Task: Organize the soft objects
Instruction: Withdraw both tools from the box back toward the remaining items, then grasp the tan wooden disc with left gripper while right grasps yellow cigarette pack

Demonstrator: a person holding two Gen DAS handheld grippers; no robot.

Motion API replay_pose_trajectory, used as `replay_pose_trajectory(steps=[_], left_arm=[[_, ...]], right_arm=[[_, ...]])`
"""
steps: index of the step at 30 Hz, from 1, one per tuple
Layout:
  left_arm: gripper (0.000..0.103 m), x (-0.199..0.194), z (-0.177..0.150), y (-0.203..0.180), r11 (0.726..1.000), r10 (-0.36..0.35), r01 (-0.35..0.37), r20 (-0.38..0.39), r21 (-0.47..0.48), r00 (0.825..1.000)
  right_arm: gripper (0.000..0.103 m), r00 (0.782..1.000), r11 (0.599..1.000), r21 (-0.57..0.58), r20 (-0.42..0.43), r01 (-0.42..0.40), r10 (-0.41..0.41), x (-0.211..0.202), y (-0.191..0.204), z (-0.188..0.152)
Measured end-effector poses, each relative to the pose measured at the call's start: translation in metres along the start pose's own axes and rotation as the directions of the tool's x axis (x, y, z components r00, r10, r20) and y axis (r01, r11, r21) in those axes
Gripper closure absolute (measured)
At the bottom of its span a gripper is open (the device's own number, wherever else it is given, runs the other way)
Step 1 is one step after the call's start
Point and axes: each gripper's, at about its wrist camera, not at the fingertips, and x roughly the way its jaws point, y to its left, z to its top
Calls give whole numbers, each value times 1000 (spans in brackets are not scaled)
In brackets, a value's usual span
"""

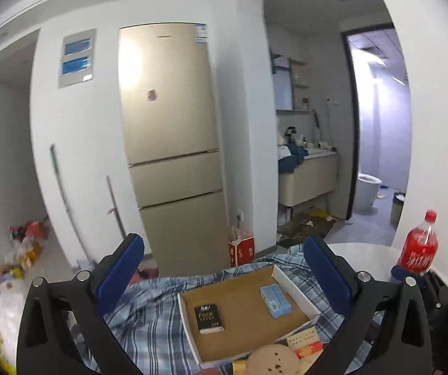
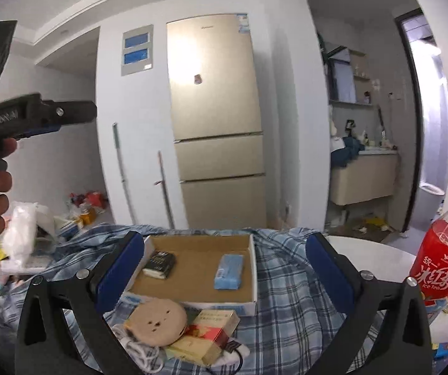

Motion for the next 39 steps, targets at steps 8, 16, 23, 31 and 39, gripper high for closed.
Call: replay_pose_trajectory(steps=[8, 16, 23, 31, 39], left_arm=[[0, -88, 6, -25, 985, 152, -155, 38, 78, 988], [0, -104, -28, -50, 993, 114, -114, -24, 14, 993], [0, -58, -75, -81, 995, 75, -85, -161, -52, 984], [0, -14, -126, -85, 988, 91, -127, -342, -84, 935], [0, 48, -141, -59, 984, -18, -60, -436, -165, 900]], right_arm=[[0, 996, 995, -36, 6, -93, 93, -57, -16, 39], [0, 969, 963, -115, 0, -244, 246, -81, -39, 26], [0, 949, 943, -110, -50, -315, 311, -84, -71, -6], [0, 886, 885, -96, -140, -456, 441, -58, -93, -21], [0, 868, 882, -62, -221, -467, 444, -23, -106, -35]])
